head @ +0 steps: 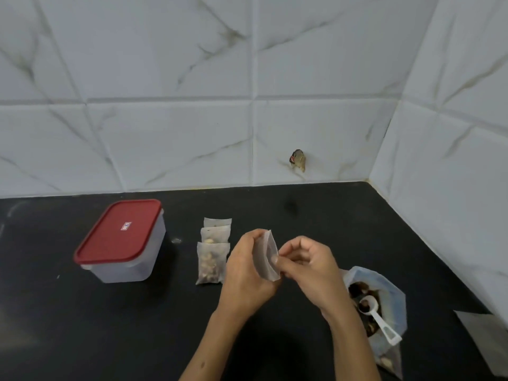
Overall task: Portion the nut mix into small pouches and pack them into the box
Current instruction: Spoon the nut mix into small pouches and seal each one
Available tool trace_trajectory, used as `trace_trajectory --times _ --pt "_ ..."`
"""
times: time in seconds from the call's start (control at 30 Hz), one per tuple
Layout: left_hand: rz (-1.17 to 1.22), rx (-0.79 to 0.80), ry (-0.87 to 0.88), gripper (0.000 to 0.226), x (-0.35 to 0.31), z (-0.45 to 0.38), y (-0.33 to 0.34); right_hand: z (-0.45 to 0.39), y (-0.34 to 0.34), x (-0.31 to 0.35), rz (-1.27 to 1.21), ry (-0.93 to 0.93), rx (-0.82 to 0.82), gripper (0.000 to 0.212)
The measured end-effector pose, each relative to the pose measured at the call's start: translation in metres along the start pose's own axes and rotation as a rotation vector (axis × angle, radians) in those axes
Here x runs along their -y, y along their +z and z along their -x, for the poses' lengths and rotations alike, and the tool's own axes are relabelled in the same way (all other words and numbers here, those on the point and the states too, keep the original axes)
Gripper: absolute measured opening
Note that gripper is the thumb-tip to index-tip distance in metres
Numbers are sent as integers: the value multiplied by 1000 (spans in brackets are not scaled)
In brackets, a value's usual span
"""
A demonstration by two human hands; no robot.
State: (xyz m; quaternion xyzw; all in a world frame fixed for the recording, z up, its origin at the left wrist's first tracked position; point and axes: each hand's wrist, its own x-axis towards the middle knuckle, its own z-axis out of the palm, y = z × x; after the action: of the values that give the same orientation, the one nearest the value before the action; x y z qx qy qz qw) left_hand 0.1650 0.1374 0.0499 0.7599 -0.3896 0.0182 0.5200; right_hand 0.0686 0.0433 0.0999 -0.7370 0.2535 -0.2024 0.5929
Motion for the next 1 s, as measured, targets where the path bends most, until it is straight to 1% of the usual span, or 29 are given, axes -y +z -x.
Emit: trace_trajectory --times 0.1,0.2,0.27,0.3,0.37,0.43,0.5,0.63,0.7,0.77,0.83,0.9,1.0 --pt "-25 32 38 64 11 -2 -4 -3 5 -1 83 -26 -29 15" --pt "-57 69 102 59 17 -4 -2 -1 9 -2 355 -100 -46 26" --pt "-97 87 151 59 19 -5 1 0 11 -2 507 -125 -73 25" --pt "-118 96 168 60 19 -5 2 1 11 -2 539 -120 -68 23" --pt "-144 110 187 60 19 -4 5 2 9 -3 531 -61 -31 25" --pt "-133 120 182 59 19 -4 8 3 8 -3 455 -15 -25 34" --pt "-95 92 171 54 17 -4 11 5 4 -4 365 -5 -20 36" --pt "-39 87 177 45 8 2 21 9 -5 -13 255 11 31 18" --pt "-48 94 209 42 5 6 28 13 -8 -17 270 12 64 18" --pt "-40 100 226 39 3 9 36 18 -12 -16 290 1 64 24" --pt "-10 119 206 37 -1 12 43 24 -18 -12 310 11 49 28" --pt "20 138 174 37 -4 14 49 29 -25 -11 354 68 28 23" --pt "72 176 114 41 -6 20 59 32 -35 -15 555 137 -35 16"
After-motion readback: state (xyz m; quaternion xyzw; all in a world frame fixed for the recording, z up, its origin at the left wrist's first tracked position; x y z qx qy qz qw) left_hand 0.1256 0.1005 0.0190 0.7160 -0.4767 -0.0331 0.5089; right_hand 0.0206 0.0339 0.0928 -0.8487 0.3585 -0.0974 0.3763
